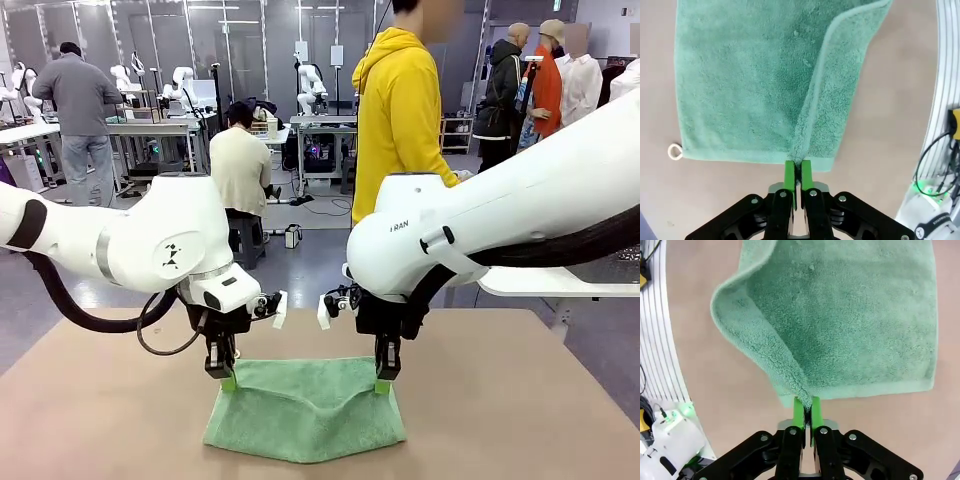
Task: Fold the towels and place them in the basket.
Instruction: When a person lays out a Towel with hook on the table, fold it in half twice.
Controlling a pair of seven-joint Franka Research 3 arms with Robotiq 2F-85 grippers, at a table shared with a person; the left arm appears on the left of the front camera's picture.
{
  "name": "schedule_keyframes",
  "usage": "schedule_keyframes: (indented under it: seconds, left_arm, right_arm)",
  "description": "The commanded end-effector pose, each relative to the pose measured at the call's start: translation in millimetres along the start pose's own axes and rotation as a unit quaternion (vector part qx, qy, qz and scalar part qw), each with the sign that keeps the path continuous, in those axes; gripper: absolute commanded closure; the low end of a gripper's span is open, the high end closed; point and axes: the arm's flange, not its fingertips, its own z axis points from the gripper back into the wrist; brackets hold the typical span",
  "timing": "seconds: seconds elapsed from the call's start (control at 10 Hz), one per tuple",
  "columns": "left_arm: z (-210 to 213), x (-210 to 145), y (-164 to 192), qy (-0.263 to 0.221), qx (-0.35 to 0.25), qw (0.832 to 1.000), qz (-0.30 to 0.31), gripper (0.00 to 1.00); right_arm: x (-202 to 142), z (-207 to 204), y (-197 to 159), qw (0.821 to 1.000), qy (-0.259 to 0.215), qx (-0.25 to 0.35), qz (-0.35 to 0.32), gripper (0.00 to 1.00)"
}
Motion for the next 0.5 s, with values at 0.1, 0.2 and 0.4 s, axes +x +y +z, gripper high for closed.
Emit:
schedule_keyframes:
  seconds: [0.1, 0.2, 0.4]
  left_arm:
    - [2.2, 1.1, -2.8, -0.001, 0.002, 1.0, -0.002, 0.96]
    - [2.2, 1.1, -2.8, -0.001, 0.002, 1.0, -0.002, 0.96]
    - [-0.4, 1.7, -1.4, 0.0, 0.0, 1.0, -0.002, 0.94]
  right_arm:
    - [0.0, 0.0, 0.0, 1.0, 0.0, 0.0, 0.0, 1.0]
    - [0.0, 0.0, 0.0, 1.0, 0.0, 0.0, 0.0, 1.0]
    - [0.0, 0.0, 0.0, 1.0, 0.0, 0.0, 0.0, 1.0]
